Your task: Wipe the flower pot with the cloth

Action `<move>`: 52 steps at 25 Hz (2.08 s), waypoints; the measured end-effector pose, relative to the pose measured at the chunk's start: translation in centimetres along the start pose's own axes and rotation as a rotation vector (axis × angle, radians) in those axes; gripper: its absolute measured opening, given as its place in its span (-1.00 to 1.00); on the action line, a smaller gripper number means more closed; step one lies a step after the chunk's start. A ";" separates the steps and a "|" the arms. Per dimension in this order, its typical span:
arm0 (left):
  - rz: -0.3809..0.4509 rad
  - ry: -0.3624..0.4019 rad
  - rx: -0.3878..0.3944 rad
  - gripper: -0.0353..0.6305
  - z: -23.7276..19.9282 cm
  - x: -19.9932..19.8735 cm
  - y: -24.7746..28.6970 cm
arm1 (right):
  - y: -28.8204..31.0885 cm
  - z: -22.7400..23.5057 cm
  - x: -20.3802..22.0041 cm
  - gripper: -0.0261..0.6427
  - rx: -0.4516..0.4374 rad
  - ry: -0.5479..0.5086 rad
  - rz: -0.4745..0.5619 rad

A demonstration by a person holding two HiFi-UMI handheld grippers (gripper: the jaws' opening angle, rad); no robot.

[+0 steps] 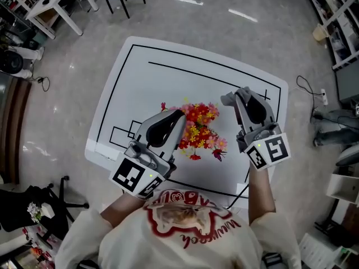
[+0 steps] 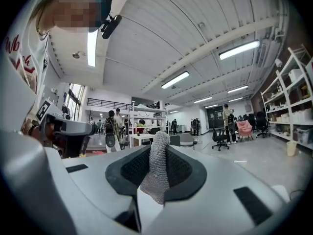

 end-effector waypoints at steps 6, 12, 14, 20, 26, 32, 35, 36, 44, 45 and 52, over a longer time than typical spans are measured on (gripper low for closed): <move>-0.004 -0.009 -0.026 -0.88 -0.8 0.4 -0.5 | 2.1 2.2 4.7 -0.71 -0.042 0.113 -0.064; -0.026 -0.015 -0.049 -0.88 -1.4 1.0 -0.7 | 4.0 2.4 7.4 -0.71 -0.118 0.119 -0.141; -0.029 -0.019 -0.056 -0.88 -1.6 1.1 -0.6 | 4.5 2.1 7.9 -0.71 -0.146 0.128 -0.143; -0.032 -0.020 -0.076 -0.88 -2.1 1.4 -0.9 | 5.9 2.0 10.4 -0.71 -0.220 0.193 -0.158; -0.051 -0.019 -0.096 -0.88 -2.4 2.1 -1.4 | 7.0 1.2 12.2 -0.71 -0.309 0.224 -0.183; -0.058 -0.016 -0.100 -0.88 -2.3 2.2 -1.7 | 7.6 0.6 13.6 -0.71 -0.382 0.231 -0.221; -0.063 -0.012 -0.103 -0.88 -2.1 2.4 -1.9 | 7.7 0.1 14.1 -0.71 -0.435 0.208 -0.232; -0.062 -0.011 -0.105 -0.88 -2.0 2.3 -1.9 | 7.7 0.0 14.1 -0.71 -0.448 0.201 -0.232; -0.053 -0.003 -0.114 -0.88 -1.0 2.0 -2.2 | 7.6 0.0 14.0 -0.71 -0.472 0.205 -0.230; -0.051 -0.001 -0.114 -0.88 -0.8 1.9 -2.3 | 7.6 0.0 13.9 -0.71 -0.473 0.203 -0.231; -0.039 0.004 -0.129 -0.88 0.3 2.5 -3.7 | 6.4 -0.1 14.1 -0.71 -0.480 0.167 -0.256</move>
Point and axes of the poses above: the fingertips, and each gripper's own axes: y forward along the fingers, z to its right, x out of its underside, the point moved 8 cm from there along -y, backward along the fingers, and after that the axes turned 15 degrees about -x, right-handed, at the moved point
